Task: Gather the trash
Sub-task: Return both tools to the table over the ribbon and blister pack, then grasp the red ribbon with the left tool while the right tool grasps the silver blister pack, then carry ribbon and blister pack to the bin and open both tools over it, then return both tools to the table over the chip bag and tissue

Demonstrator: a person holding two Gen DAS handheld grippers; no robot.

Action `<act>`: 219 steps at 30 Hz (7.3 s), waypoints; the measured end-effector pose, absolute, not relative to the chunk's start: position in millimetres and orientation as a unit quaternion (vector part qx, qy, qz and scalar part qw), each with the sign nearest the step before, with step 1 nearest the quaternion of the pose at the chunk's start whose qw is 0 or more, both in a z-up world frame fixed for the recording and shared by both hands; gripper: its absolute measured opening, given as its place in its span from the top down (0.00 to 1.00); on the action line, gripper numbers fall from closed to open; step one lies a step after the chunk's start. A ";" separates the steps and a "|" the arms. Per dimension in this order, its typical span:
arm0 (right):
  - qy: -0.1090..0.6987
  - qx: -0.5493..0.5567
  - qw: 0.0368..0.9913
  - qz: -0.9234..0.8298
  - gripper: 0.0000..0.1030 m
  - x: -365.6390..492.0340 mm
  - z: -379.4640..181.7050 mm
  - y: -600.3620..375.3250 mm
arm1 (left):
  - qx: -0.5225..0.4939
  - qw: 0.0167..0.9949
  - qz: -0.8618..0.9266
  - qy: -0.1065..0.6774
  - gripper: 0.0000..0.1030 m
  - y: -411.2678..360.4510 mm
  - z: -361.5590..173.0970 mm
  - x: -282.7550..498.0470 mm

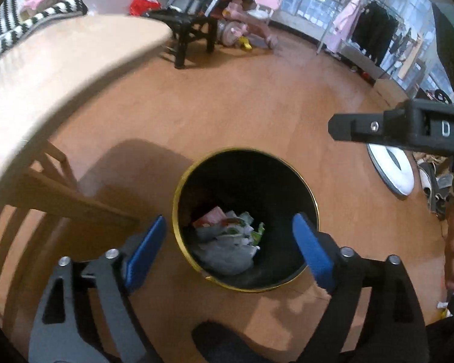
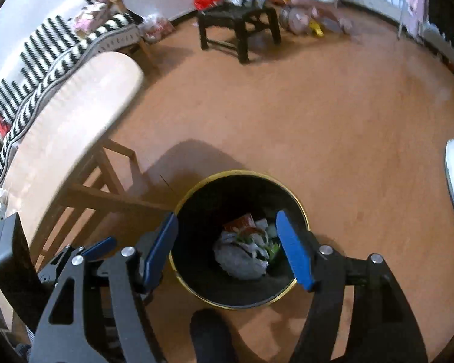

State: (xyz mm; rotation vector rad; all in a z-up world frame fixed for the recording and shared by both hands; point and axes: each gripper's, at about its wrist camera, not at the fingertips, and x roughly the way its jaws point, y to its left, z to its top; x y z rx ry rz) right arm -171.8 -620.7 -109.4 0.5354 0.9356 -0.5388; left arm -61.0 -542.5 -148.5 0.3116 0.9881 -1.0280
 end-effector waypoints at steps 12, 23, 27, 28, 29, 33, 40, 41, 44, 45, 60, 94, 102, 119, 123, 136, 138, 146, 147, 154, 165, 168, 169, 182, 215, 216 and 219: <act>0.341 0.170 0.912 -0.154 0.22 -81.9 -14.0 -472.4 | 0.077 0.859 -0.358 0.359 0.10 -346.8 -24.5 -3.9; 0.367 0.092 0.926 -0.017 0.21 29.8 -6.2 -274.3 | 0.041 0.919 -0.197 0.338 0.10 -123.3 8.2 29.7; 0.377 0.072 0.923 0.014 0.21 53.9 -13.1 -215.5 | 0.032 0.926 -0.169 0.335 0.10 -65.9 17.9 33.8; 0.380 0.069 0.922 0.020 0.21 59.7 -16.1 -201.8 | 0.036 0.928 -0.160 0.335 0.10 -51.0 17.5 35.4; 0.382 0.067 0.921 0.025 0.21 61.7 -19.2 -193.9 | 0.041 0.929 -0.153 0.334 0.10 -40.2 16.3 35.5; 0.397 0.059 0.915 0.045 0.21 81.6 -30.7 -158.0 | 0.050 0.925 -0.132 0.354 0.10 6.0 0.8 48.8; 0.425 0.058 0.901 0.057 0.21 121.1 -54.3 -132.2 | 0.070 0.907 -0.120 0.398 0.10 42.7 -46.9 84.9; 0.428 0.062 0.900 0.056 0.21 126.6 -57.1 -130.8 | 0.075 0.905 -0.119 0.401 0.10 41.5 -52.0 89.7; 0.438 0.081 0.894 0.050 0.21 148.8 -64.7 -127.1 | 0.078 0.902 -0.125 0.406 0.10 34.5 -63.2 99.6; 0.441 0.091 0.892 0.049 0.21 156.2 -67.3 -126.5 | 0.080 0.900 -0.127 0.409 0.10 30.9 -66.5 104.8; 0.477 0.115 0.869 0.066 0.32 234.2 -99.9 -89.7 | 0.099 0.882 -0.154 0.434 0.67 -8.1 -89.5 125.8; 0.437 0.117 0.883 0.124 0.95 96.9 -27.5 -140.6 | 0.041 0.890 -0.139 0.432 0.77 -30.4 -28.5 61.5; 0.428 0.110 0.893 0.088 0.95 51.4 -25.6 -190.8 | 0.044 0.896 -0.154 0.415 0.77 -61.4 -15.7 44.1; 0.388 0.143 0.910 -0.030 0.95 -15.3 -10.4 -359.2 | -0.009 0.899 -0.203 0.388 0.77 -164.5 -9.2 60.1; 0.382 0.169 0.905 -0.083 0.95 -48.1 -16.3 -420.8 | -0.003 0.890 -0.247 0.384 0.77 -226.4 -13.5 50.7; 0.426 0.260 0.837 -0.223 0.95 -157.7 -90.1 -587.1 | 0.074 0.804 -0.413 0.421 0.77 -447.2 -82.3 -36.3; 0.431 0.267 0.830 -0.234 0.95 -165.2 -99.7 -601.2 | 0.086 0.793 -0.424 0.430 0.77 -468.5 -96.0 -47.5; 0.446 0.288 0.813 -0.240 0.95 -182.9 -118.9 -626.6 | 0.113 0.758 -0.450 0.458 0.77 -512.4 -128.7 -58.7; 0.445 0.289 0.812 -0.241 0.95 -184.1 -119.3 -627.0 | 0.114 0.756 -0.450 0.460 0.77 -515.1 -130.5 -57.5; 0.442 0.291 0.813 -0.243 0.95 -187.9 -116.0 -630.0 | 0.118 0.748 -0.460 0.464 0.77 -536.0 -138.0 -63.8; 0.449 0.298 0.804 -0.252 0.94 -191.9 -118.2 -637.4 | 0.130 0.730 -0.481 0.467 0.74 -551.8 -142.0 -68.1; 0.450 0.304 0.798 -0.260 0.82 -193.6 -119.8 -640.8 | 0.133 0.731 -0.482 0.464 0.31 -553.4 -144.7 -68.9; 0.448 0.304 0.799 -0.263 0.57 -193.7 -118.4 -640.7 | 0.133 0.734 -0.482 0.461 0.27 -552.7 -144.8 -70.0; 0.375 0.213 0.870 -0.238 0.17 -144.1 -46.2 -567.2 | 0.107 0.802 -0.421 0.411 0.10 -453.8 -70.7 -28.7; 0.413 0.081 0.907 0.033 0.14 98.1 -47.1 -171.7 | -0.033 0.917 -0.044 0.394 0.10 24.1 -7.6 92.2; 0.413 0.079 0.907 0.034 0.14 102.8 -47.0 -169.9 | -0.034 0.917 -0.041 0.396 0.10 28.1 -11.8 97.9; 0.410 0.087 0.907 0.032 0.14 120.0 -46.9 -171.8 | -0.045 0.915 -0.043 0.398 0.10 34.3 -23.1 113.5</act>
